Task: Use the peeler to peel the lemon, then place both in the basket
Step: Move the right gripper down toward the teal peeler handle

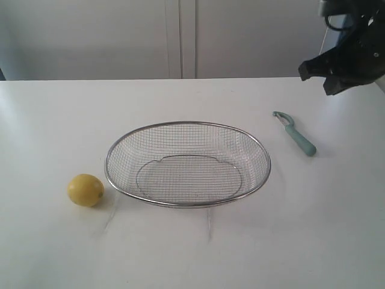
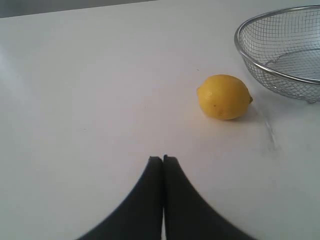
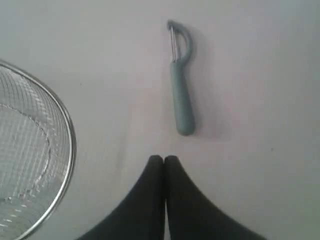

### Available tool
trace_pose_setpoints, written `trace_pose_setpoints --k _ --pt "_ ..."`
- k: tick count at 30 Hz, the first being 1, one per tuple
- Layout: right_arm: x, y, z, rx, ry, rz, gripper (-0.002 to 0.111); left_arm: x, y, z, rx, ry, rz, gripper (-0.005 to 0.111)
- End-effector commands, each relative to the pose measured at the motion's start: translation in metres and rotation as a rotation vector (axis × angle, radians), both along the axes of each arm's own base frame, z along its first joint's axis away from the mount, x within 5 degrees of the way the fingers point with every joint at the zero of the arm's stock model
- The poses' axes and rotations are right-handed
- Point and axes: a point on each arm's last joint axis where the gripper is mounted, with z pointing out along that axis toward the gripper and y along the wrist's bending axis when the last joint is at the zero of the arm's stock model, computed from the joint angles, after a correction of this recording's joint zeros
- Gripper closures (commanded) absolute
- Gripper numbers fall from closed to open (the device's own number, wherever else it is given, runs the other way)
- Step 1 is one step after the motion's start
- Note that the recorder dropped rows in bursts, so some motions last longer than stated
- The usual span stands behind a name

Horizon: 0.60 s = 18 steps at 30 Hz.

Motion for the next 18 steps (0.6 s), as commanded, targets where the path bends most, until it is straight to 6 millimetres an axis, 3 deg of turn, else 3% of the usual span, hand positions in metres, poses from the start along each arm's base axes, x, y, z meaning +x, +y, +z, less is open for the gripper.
trace_pose_setpoints --k 1,18 --pt "0.014 0.002 -0.018 -0.052 0.084 0.083 0.108 0.000 0.000 -0.001 -0.008 0.001 0.001 0.107" --pt "0.074 -0.001 -0.081 -0.131 0.227 0.120 0.108 0.000 0.000 -0.001 -0.008 0.001 0.001 0.107"
